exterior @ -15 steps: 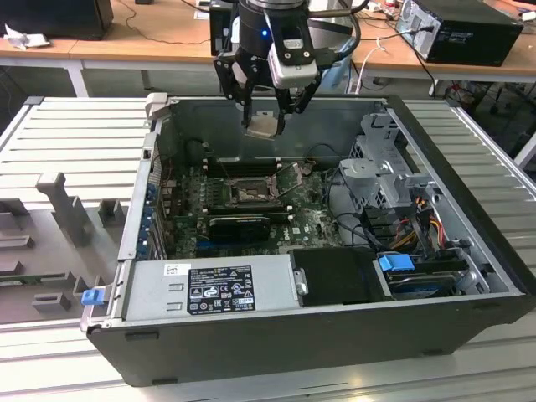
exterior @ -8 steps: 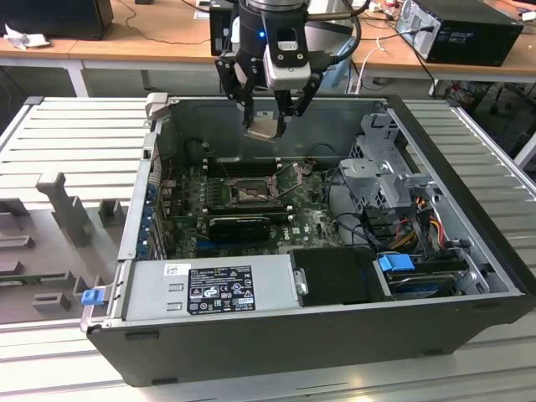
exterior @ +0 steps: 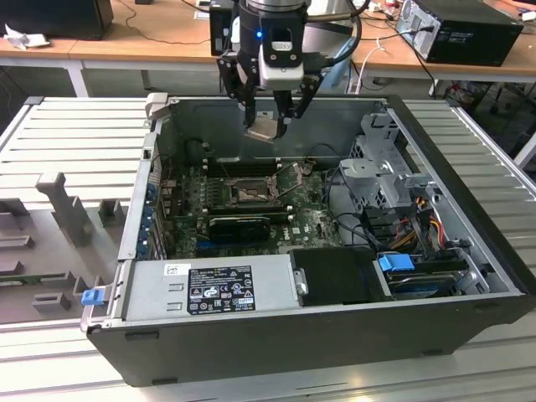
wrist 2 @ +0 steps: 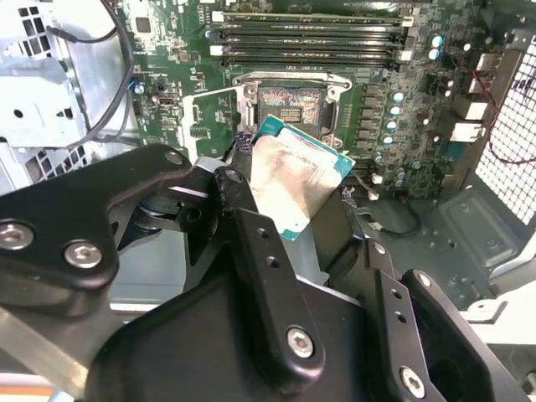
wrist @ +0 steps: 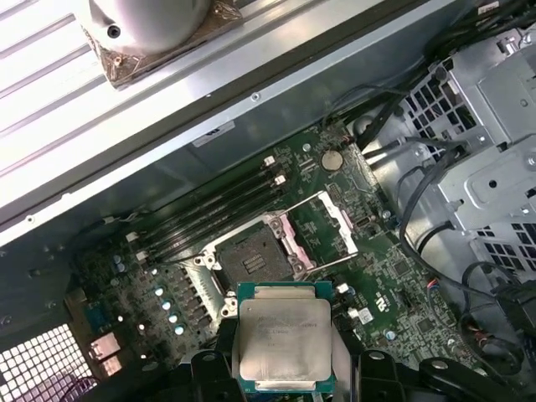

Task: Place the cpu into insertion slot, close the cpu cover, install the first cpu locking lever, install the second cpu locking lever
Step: 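Place the cpu into insertion slot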

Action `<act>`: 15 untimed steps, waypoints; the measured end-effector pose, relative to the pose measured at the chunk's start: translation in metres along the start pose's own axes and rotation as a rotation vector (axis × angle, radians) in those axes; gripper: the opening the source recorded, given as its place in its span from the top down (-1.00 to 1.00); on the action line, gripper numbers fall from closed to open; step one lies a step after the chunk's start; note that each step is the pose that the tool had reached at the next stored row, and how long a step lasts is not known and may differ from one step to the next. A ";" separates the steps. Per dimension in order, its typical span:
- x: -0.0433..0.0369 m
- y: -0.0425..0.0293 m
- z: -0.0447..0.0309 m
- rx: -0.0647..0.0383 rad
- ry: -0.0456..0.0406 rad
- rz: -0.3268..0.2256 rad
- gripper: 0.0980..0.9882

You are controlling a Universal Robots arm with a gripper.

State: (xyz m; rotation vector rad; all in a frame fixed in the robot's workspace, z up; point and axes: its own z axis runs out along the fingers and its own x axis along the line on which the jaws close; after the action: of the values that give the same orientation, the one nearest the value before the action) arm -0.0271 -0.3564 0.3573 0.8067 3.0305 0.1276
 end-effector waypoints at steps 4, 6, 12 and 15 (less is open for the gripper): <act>0.0000 -0.0001 0.0012 -0.002 -0.0068 0.086 0.03; 0.0000 -0.0001 0.0016 -0.002 -0.0095 0.119 0.03; -0.0001 -0.0003 0.0037 -0.006 -0.0259 0.326 0.03; -0.0001 -0.0003 0.0044 -0.007 -0.0315 0.396 0.03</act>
State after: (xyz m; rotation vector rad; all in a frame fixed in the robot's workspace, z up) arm -0.0271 -0.3564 0.3529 1.3815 2.7977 0.1236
